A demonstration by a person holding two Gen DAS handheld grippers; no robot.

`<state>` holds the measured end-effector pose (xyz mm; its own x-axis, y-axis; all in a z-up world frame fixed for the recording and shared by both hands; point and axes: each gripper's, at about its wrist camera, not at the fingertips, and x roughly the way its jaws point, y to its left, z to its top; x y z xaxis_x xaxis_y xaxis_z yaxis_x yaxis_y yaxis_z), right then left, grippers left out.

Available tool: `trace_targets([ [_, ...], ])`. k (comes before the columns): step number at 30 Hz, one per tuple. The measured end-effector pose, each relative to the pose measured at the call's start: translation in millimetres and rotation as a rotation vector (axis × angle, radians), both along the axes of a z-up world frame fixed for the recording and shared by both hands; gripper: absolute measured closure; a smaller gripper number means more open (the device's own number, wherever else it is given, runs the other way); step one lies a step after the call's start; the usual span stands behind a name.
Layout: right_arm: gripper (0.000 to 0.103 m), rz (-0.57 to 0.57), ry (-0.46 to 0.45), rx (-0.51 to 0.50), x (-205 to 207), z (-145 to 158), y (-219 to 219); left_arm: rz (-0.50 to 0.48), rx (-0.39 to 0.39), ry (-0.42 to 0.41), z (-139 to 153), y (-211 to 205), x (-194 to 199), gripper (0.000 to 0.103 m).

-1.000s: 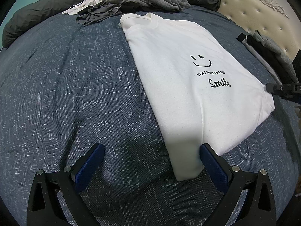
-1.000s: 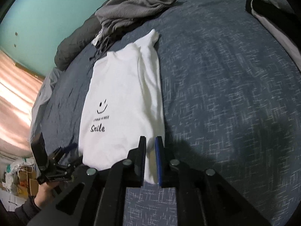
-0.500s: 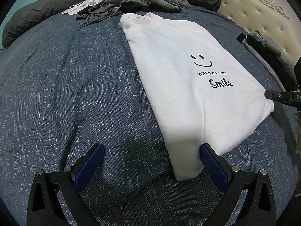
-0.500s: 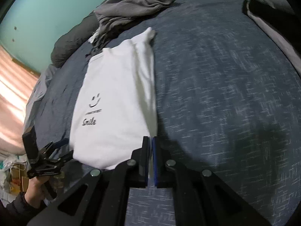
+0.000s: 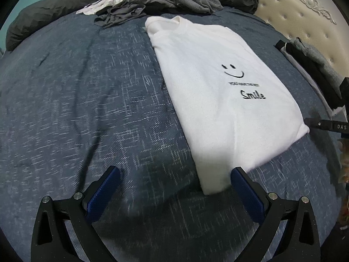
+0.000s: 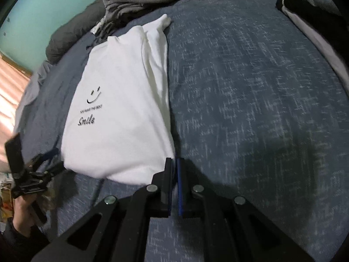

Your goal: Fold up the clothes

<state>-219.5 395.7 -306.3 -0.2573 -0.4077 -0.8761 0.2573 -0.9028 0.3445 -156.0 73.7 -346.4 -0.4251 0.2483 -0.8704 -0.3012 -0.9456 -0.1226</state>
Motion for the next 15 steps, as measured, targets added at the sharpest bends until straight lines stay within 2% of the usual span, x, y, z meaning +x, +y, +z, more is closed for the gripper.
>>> trace_targets([
  [4, 0.1, -0.036, 0.01, 0.009, 10.5, 15.1, 10.9, 0.008, 0.003, 0.022, 20.7, -6.1, 15.2, 0.0],
  [11, 0.098, -0.06, 0.057, 0.003, 35.9, 63.3, 9.6, 0.025, 0.039, 0.076, 72.7, -11.0, 44.8, 0.0],
  [15, 0.086, -0.074, 0.07, -0.011, 57.7, 82.2, -0.2, 0.036, 0.075, 0.087, 91.2, -17.6, 57.9, 0.0],
])
